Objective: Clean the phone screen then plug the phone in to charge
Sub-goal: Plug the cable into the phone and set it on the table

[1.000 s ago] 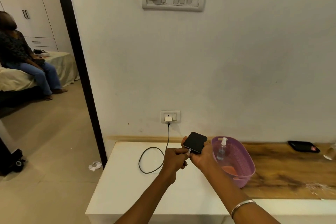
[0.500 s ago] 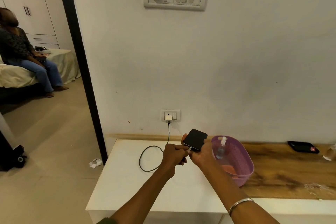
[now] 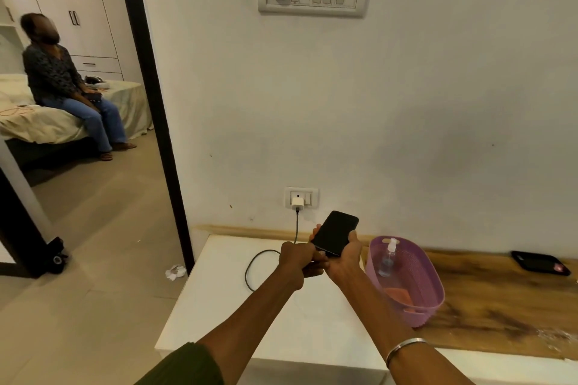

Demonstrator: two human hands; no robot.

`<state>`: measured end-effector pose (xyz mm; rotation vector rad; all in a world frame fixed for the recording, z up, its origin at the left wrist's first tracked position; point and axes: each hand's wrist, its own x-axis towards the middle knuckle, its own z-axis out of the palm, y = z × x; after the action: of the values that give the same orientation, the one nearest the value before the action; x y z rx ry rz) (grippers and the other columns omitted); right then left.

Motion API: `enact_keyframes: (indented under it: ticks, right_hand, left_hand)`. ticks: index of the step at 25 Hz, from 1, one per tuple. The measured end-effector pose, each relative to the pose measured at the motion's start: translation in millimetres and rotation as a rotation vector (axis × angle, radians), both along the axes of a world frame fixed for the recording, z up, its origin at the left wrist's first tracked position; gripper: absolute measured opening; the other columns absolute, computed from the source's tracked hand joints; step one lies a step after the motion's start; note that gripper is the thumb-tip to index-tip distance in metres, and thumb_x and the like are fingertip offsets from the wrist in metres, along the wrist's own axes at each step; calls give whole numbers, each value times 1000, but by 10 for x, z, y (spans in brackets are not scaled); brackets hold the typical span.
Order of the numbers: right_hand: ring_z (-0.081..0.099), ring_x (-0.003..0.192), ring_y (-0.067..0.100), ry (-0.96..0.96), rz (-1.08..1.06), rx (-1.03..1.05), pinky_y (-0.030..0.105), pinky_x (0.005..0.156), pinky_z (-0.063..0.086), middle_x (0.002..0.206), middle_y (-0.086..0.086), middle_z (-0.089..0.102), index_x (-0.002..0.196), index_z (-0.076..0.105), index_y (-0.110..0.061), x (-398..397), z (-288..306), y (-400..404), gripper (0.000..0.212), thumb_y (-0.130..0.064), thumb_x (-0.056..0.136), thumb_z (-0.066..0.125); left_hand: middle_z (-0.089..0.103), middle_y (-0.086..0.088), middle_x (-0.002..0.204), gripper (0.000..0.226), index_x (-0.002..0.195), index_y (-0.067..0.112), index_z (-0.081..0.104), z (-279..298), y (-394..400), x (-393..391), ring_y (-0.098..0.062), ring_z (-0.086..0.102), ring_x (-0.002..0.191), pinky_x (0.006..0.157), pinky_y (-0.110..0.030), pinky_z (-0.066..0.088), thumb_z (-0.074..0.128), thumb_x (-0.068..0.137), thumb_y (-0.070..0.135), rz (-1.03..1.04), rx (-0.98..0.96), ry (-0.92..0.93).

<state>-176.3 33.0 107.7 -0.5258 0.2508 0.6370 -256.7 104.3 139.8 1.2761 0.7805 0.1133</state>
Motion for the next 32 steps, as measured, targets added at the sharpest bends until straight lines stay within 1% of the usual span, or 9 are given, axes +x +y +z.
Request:
enact_keyframes:
  ticks: [6,9,11,14,18,22,26,29,32]
  right_hand:
    - [63,87,32,-64,12,35,43,79,52,103,20,65,129,50,-3,-63,19,19,71,-61,89,43]
    - [63,89,32,-55,38,29,43,82,51,103,20,65,130,50,-4,-111,-53,-22,71,-61,88,45]
    - [63,90,33,-49,78,6,45,82,51,107,21,64,131,50,-5,-90,-86,-68,69,-59,89,45]
    - [63,93,36,-60,103,-50,48,87,51,116,23,62,132,50,-6,13,-34,-168,63,-54,92,41]
    - [63,93,37,-91,102,-122,51,98,45,120,26,60,131,50,-3,242,177,-324,63,-53,97,33]
    - [63,94,37,-134,126,-205,50,89,51,123,27,60,132,50,-1,415,199,-394,65,-53,97,32]
    - [69,89,40,-122,195,-304,51,76,57,111,24,68,127,54,0,575,-25,-472,62,-51,97,35]
    - [66,99,44,-80,219,-367,55,80,54,118,24,64,128,53,-3,577,-307,-454,59,-50,99,33]
    - [65,99,46,-31,235,-407,57,78,55,121,25,63,125,54,-4,503,-703,-473,56,-49,99,34]
  left_hand:
    - [71,-28,101,36,118,-11,58,-103,-43,87,-27,70,67,57,-32,61,65,83,-5,113,19,-3]
    - [74,-23,91,30,113,-8,61,-153,-83,-3,-23,70,61,51,-30,59,67,84,-3,97,-10,7]
    - [77,-15,84,25,109,-3,66,-221,-65,-97,-17,71,58,47,-25,54,72,86,6,-18,-19,-26]
    - [78,-10,92,32,107,7,73,-387,96,-253,-15,64,56,45,-23,44,76,87,32,-298,31,-109]
    - [77,-9,94,21,98,17,80,-555,351,-400,-10,55,57,54,-21,41,68,94,33,-501,208,-193]
    - [78,-7,95,17,92,25,82,-620,628,-450,-9,59,72,68,-21,47,66,96,22,-638,442,-179]
    - [76,-1,79,19,88,15,82,-911,894,-414,-7,67,76,77,-23,53,65,91,7,-742,762,-64]
    - [78,-6,89,16,88,10,81,-1155,1117,-356,-11,70,87,88,-28,53,68,88,2,-787,987,-6]
    - [75,-5,95,24,88,11,80,-1449,1263,-314,-15,65,92,87,-25,50,65,83,-6,-843,1122,51]
